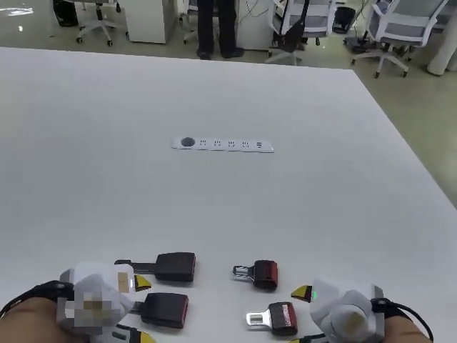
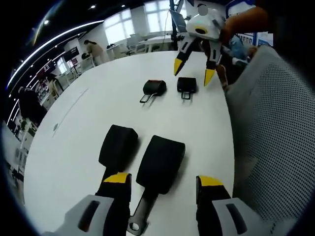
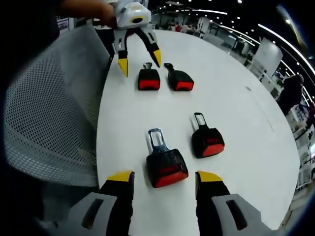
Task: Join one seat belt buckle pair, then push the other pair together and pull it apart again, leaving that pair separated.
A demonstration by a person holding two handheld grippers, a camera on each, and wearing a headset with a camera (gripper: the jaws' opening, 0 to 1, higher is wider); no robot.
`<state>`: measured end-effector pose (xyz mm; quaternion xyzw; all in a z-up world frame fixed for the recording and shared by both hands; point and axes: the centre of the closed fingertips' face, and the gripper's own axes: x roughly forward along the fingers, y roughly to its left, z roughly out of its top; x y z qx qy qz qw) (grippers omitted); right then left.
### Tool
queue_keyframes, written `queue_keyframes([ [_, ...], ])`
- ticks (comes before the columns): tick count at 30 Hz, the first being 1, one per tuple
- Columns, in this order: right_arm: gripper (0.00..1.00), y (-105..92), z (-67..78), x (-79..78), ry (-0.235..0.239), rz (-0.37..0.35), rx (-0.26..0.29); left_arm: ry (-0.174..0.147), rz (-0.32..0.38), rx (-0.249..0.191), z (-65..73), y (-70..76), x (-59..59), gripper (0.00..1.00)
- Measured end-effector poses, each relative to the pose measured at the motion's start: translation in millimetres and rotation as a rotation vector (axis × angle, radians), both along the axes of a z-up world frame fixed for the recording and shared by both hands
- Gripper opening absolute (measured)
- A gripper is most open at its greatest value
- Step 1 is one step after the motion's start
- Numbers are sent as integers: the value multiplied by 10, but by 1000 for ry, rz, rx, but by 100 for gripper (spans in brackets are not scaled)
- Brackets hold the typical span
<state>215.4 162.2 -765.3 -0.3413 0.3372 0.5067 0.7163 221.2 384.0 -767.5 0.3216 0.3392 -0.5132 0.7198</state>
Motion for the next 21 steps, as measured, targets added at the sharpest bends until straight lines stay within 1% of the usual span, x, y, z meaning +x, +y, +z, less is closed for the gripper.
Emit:
queue_keyframes([
  [2,45,3,3,19,6,10,-10,7,-25,22,-54,-13,13,52],
  [4,44,21,-12,36,8,23,-15,18,-45,32,-125,-15,17,51],
  [6,42,43,-31,41,11,40,-24,20,-61,40,-117,-32,31,50],
  [7,42,54,-44,39,13,48,-30,23,-62,26,-80,-74,37,50],
  [10,40,82,-108,42,17,78,-46,23,-78,29,-73,-103,71,49],
  [13,39,88,-155,62,28,90,-56,35,-101,37,-87,-120,90,46],
  [14,37,113,-139,51,40,90,-40,39,-108,40,-91,-126,86,44],
  [17,35,114,-151,89,50,91,-42,49,-121,42,-115,-136,107,41],
  [18,35,112,-164,89,65,89,-35,53,-117,41,-119,-141,116,41],
  [19,34,105,-173,85,74,92,-36,59,-114,38,-127,-144,122,41],
  [20,34,116,-175,61,74,123,-45,60,-112,36,-130,-149,125,40],
  [21,34,123,-178,69,81,121,-47,60,-117,34,-131,-158,117,40],
])
